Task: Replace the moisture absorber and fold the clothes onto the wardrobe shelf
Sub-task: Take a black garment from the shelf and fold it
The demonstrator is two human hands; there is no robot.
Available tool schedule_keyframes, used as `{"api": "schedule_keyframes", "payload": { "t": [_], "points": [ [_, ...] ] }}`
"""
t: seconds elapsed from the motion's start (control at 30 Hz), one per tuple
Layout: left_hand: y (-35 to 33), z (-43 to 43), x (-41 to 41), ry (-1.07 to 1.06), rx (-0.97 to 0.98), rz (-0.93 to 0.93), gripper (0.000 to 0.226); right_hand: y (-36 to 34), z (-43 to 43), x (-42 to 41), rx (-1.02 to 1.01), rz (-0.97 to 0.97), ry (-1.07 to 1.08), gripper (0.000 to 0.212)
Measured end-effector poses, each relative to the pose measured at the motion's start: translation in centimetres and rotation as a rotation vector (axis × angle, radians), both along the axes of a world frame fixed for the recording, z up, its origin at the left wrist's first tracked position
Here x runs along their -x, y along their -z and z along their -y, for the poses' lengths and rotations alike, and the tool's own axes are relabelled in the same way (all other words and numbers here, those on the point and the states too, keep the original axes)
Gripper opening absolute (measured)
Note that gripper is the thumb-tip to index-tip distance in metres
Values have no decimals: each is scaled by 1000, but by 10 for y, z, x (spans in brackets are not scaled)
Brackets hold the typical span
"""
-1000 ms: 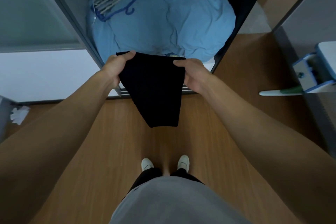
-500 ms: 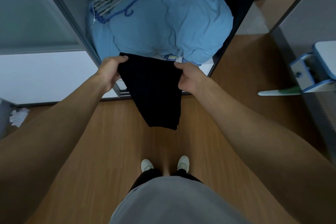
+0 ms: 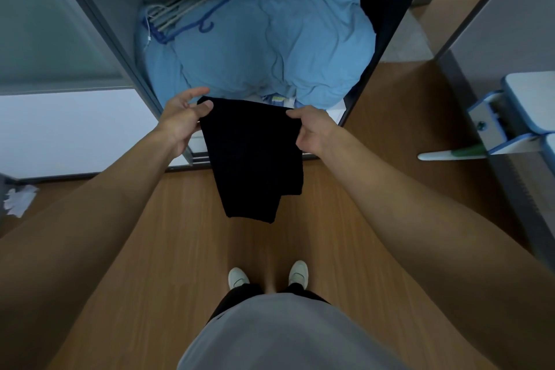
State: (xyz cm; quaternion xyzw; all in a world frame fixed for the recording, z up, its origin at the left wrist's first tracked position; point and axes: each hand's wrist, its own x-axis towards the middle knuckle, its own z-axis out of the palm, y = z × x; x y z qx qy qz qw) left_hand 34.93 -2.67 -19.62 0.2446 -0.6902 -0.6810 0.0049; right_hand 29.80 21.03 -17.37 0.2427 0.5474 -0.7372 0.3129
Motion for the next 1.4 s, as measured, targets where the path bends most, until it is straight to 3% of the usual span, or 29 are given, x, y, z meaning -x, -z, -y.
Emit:
{"api": "schedule_keyframes", "payload": {
  "t": [0.2,0.3,0.43,0.57,0.73,0.87,1.0,1.13,1.27,1.37,1.4],
  "points": [
    [-6,-6,4,71,100,-57,23,6,-7,10,-304,-206,-78,28],
    [-12,-5,4,71,153,-77,22,4,-10,15,-314,-316,-122,22],
    [-19,2,3,106,222,-126,26,-3,-10,23,-326,-402,-292,53],
    [-25,11,3,165,302,-143,37,-14,-3,26,-425,-535,-406,58],
    [-26,24,4,192,517,-114,44,-28,10,32,-543,-617,-512,43],
    [-25,32,0,166,571,-87,42,-39,22,32,-649,-705,-558,29],
    [-26,33,-2,42,608,-102,31,-46,31,32,-773,-782,-585,19],
    [-33,35,-2,-22,765,-111,23,-51,36,34,-851,-894,-568,2],
    [-44,45,4,93,985,-85,29,-56,39,37,-916,-1072,-626,14],
    [-57,43,11,400,968,-34,48,-62,38,34,-797,-1123,-680,23],
    [-60,40,14,492,1003,3,44,-64,38,33,-763,-1142,-696,23]
  ]
}}
